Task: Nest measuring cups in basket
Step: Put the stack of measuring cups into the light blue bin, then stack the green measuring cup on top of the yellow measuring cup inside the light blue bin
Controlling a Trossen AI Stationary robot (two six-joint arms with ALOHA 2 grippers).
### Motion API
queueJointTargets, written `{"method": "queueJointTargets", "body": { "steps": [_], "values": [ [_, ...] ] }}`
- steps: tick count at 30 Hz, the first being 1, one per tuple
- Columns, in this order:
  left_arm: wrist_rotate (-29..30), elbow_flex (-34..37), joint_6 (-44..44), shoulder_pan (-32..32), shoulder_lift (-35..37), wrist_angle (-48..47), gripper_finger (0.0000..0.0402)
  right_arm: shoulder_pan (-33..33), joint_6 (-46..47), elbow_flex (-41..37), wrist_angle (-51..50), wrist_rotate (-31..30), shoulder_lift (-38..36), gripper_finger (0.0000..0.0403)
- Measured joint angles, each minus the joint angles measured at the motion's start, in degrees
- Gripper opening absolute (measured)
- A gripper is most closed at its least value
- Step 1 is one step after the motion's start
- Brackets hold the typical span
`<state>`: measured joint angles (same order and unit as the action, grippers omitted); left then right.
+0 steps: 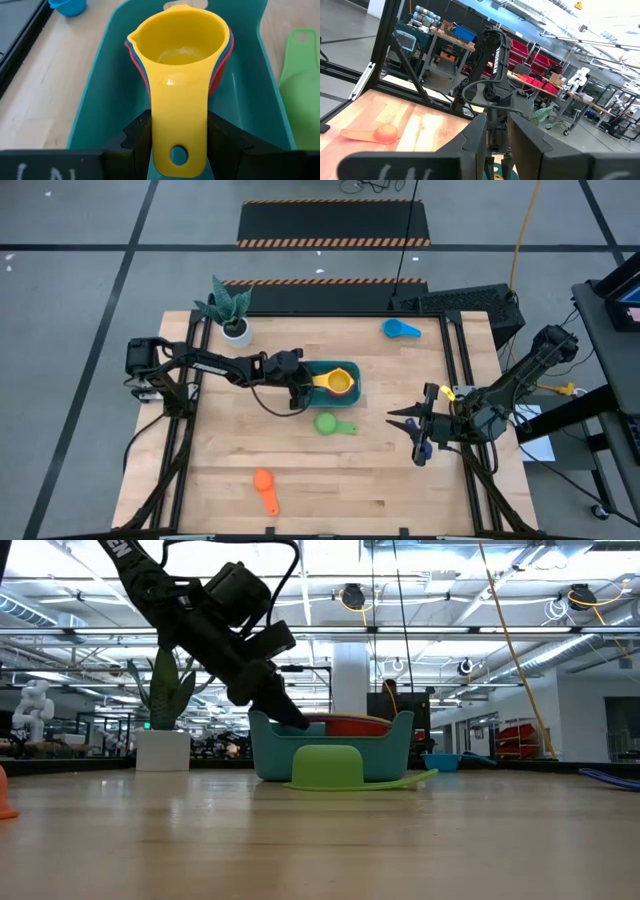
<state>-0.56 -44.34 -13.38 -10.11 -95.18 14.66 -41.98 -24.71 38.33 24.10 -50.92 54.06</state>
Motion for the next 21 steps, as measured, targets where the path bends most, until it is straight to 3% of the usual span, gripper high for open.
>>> {"method": "queueJointTargets", "body": {
  "steps": [5, 15, 21],
  "values": [
    [0.4, 0.0, 0.9, 0.0, 0.0, 0.4, 0.0165, 0.0, 0.0, 0.0, 0.0, 0.0, 0.0, 0.0073],
    [2.1, 0.0, 3.4, 0.0, 0.1, 0.3, 0.0234, 0.0, 0.0, 0.0, 0.0, 0.0, 0.0, 0.0073],
    [3.1, 0.0, 4.6, 0.0, 3.9, 0.0, 0.0256, 0.0, 0.0, 0.0, -0.1, 0.0, 0.0, 0.0073]
  ]
}}
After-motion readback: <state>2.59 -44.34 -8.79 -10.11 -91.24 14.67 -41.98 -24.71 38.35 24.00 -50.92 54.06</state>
